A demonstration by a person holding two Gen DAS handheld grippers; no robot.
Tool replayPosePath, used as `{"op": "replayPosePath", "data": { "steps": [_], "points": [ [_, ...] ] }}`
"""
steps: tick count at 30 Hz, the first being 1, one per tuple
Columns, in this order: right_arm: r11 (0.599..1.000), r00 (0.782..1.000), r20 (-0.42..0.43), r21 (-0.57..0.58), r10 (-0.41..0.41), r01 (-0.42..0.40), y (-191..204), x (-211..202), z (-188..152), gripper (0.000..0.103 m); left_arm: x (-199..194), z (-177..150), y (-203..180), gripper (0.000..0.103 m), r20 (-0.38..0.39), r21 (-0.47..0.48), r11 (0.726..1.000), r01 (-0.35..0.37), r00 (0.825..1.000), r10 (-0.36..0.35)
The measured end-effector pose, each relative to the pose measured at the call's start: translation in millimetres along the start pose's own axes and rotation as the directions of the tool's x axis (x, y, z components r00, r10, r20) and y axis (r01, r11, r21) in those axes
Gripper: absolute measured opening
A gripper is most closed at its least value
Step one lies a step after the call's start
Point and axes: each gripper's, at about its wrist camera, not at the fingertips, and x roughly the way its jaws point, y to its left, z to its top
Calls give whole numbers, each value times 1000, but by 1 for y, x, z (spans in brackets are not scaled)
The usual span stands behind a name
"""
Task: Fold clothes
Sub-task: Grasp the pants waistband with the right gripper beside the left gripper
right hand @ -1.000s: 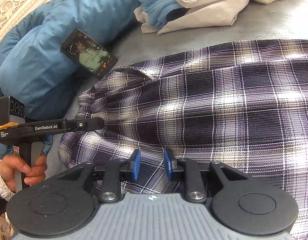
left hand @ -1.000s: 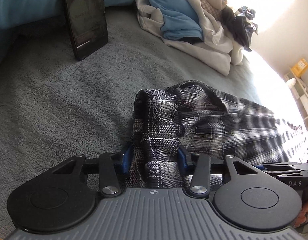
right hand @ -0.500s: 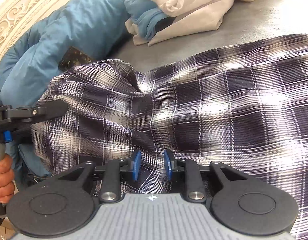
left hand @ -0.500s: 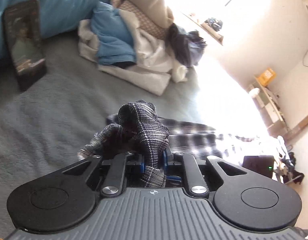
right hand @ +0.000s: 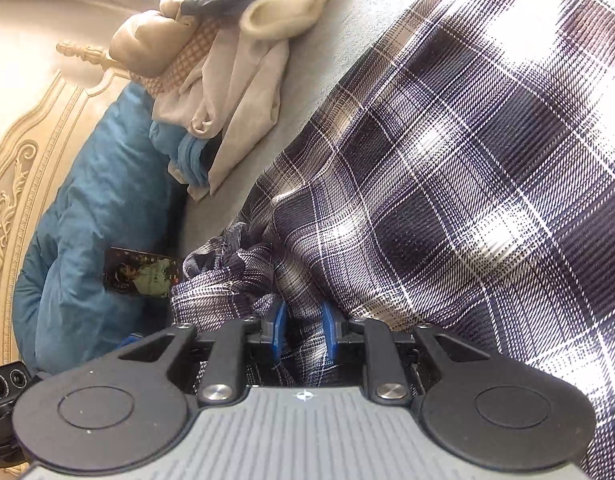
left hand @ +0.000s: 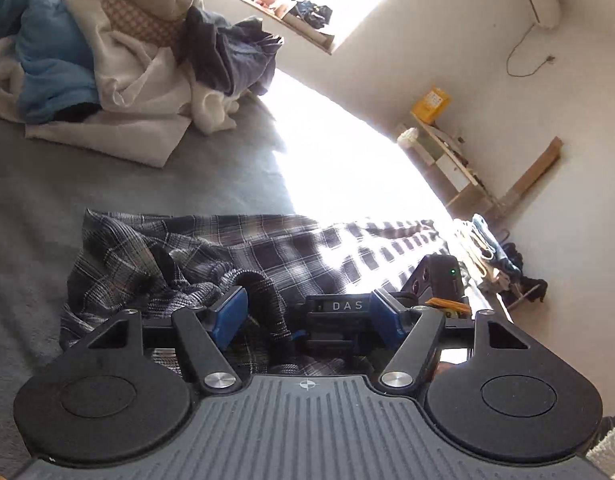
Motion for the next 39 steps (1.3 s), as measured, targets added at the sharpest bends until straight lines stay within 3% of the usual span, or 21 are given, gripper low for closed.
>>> {"op": "replayPosePath", "data": {
  "steps": [3, 4, 7, 11, 14, 18, 19, 27, 31, 34, 39],
  "points": [
    [999, 1000, 17, 44, 16, -17, -6, -10, 4, 23, -16, 2, -2, 75, 44, 62, 997, -55, 998, 52],
    [998, 999, 27, 60, 22, -24, -7, -14, 4, 23, -16, 2, -2, 82, 46, 81, 993, -91, 995, 88],
    [996, 997, 65, 73, 45, -49, -6, -29, 4, 33, 6, 1, 0, 81, -26, 147, 969, -200, 978, 206],
    [997, 993, 81, -3, 82, -82, 9, -41, 1, 47, 41, -11, -2, 63, -123, 259, 933, -251, 949, 290],
    [994, 995, 72, -86, 69, -63, 22, -39, -3, 47, 53, -18, -4, 48, -140, 302, 910, -283, 932, 336],
    [987, 999, 30, -159, 44, -39, 32, -27, -13, 47, 45, -18, -2, 23, -127, 276, 916, -290, 934, 334],
    [985, 999, 21, -170, 35, -30, 34, -23, -16, 47, 41, -16, -1, 12, -118, 263, 918, -296, 935, 336],
    [995, 999, 16, -83, 49, -48, 12, -24, -22, 37, 30, 7, 9, 10, -39, 72, 970, -231, 972, 234],
    [997, 997, 28, -13, 76, -76, 1, -27, -19, 36, 31, 7, 16, 8, 38, -35, 989, -143, 989, 144],
    [994, 995, 33, 52, 99, -101, -9, -26, -17, 36, 27, 8, 23, 4, 127, -117, 992, -54, 990, 69],
    [985, 992, 34, 112, 126, -129, -18, -24, -15, 36, 45, 2, 42, 5, 97, -213, 976, -41, 993, 63]
  ]
}}
